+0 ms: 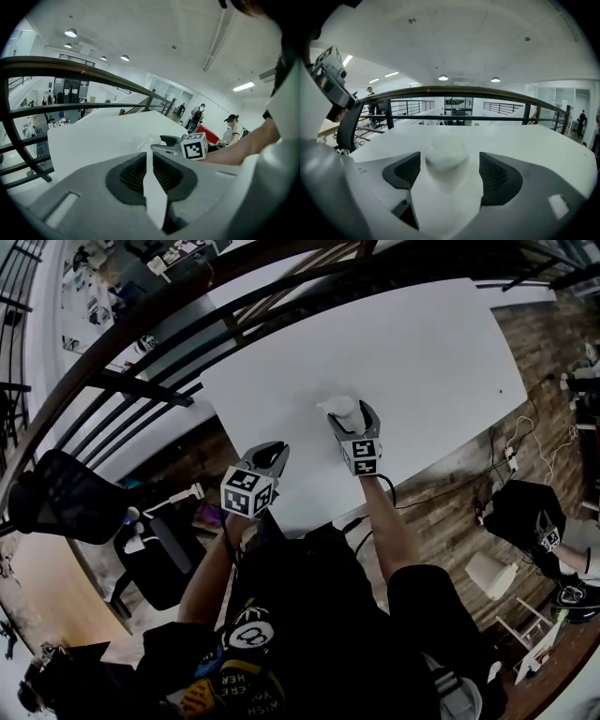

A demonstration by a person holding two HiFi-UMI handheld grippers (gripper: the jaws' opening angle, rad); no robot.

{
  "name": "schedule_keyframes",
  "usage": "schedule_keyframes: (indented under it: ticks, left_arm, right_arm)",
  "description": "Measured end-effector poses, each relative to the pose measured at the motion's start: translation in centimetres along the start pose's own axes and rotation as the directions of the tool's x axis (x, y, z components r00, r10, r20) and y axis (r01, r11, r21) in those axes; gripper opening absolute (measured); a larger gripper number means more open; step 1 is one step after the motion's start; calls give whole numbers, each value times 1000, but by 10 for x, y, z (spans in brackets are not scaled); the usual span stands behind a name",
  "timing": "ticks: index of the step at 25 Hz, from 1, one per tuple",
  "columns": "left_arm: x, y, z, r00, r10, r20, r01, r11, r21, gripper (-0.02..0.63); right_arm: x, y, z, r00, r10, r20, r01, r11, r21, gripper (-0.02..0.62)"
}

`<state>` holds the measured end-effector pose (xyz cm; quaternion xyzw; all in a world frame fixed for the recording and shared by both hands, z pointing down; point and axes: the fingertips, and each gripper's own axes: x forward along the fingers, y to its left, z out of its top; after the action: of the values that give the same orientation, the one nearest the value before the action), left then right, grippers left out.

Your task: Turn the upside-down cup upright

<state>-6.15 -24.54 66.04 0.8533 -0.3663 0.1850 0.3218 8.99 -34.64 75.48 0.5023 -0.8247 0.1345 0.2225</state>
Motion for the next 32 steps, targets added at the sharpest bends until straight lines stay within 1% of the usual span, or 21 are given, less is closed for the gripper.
schedule_keyframes:
  ticks: [3, 4, 5, 6, 7, 8, 9, 10, 11, 13, 16, 18, 21, 26, 27, 29, 31, 32]
  left_arm:
    - [-8, -1, 9, 1000, -16, 23, 16, 1000, 15, 46]
    - [-12, -3, 12, 999, -24, 31, 23, 999, 23, 46]
    - [-16, -5, 14, 999, -30, 39, 29, 999, 31, 46]
    - [-20, -7, 16, 998, -34, 47, 33, 999, 38, 46]
    - [-24, -8, 19, 998, -35, 56, 32, 999, 40, 46]
    - [-29, -9, 21, 997, -31, 66, 28, 999, 38, 46]
    - [-33, -11, 24, 997, -25, 76, 23, 999, 31, 33]
    - [-36, -14, 25, 996, -21, 89, 19, 1000, 25, 5]
    - [-40, -17, 27, 995, -21, 101, 18, 1000, 25, 5]
    - [-48, -27, 29, 992, -31, 119, 26, 999, 44, 5]
    - [-61, -47, 32, 990, -44, 134, 33, 996, 80, 5]
    - [-70, -65, 31, 989, -43, 142, 27, 994, 107, 5]
    - [-86, -96, 25, 986, -25, 166, -1, 988, 157, 5]
    - [-107, -153, -2, 974, 25, 223, -76, 972, 223, 5]
    - [-112, -164, -8, 972, 35, 231, -89, 970, 228, 5]
    - [-125, -187, -17, 969, 46, 244, -98, 973, 208, 5]
    - [-140, -214, -16, 961, 27, 276, -82, 978, 189, 5]
    - [-147, -225, -16, 956, 11, 293, -72, 978, 198, 5]
  right_arm:
    - [-39, 1, 9, 998, -33, 46, 28, 994, 101, 379]
    - [-54, 4, 14, 997, -44, 64, 36, 991, 131, 345]
    - [-70, 7, 21, 995, -55, 87, 40, 986, 163, 294]
    - [-87, 12, 28, 991, -66, 112, 42, 978, 202, 262]
    - [-106, 16, 35, 987, -80, 138, 44, 968, 247, 207]
    - [-124, 21, 40, 982, -100, 158, 51, 955, 291, 127]
    - [-143, 24, 43, 978, -125, 168, 65, 944, 324, 70]
    - [-162, 28, 45, 974, -149, 173, 82, 935, 345, 11]
    - [-179, 33, 48, 970, -162, 179, 89, 930, 358, 0]
    - [-207, 48, 53, 967, -160, 200, 74, 923, 378, 0]
    - [-241, 72, 60, 966, -135, 220, 39, 918, 394, 0]
    - [-260, 84, 61, 967, -104, 233, 3, 918, 396, 0]
    - [-285, 98, 62, 962, -58, 268, -52, 922, 384, 0]
    - [-344, 104, 59, 944, -49, 327, -68, 939, 338, 0]
    - [-358, 106, 60, 938, -50, 342, -72, 939, 336, 0]
    - [-384, 108, 61, 930, -47, 366, -82, 941, 330, 0]
    - [-404, 109, 59, 926, -41, 375, -90, 942, 324, 0]
    - [-412, 108, 56, 924, -44, 379, -88, 942, 323, 0]
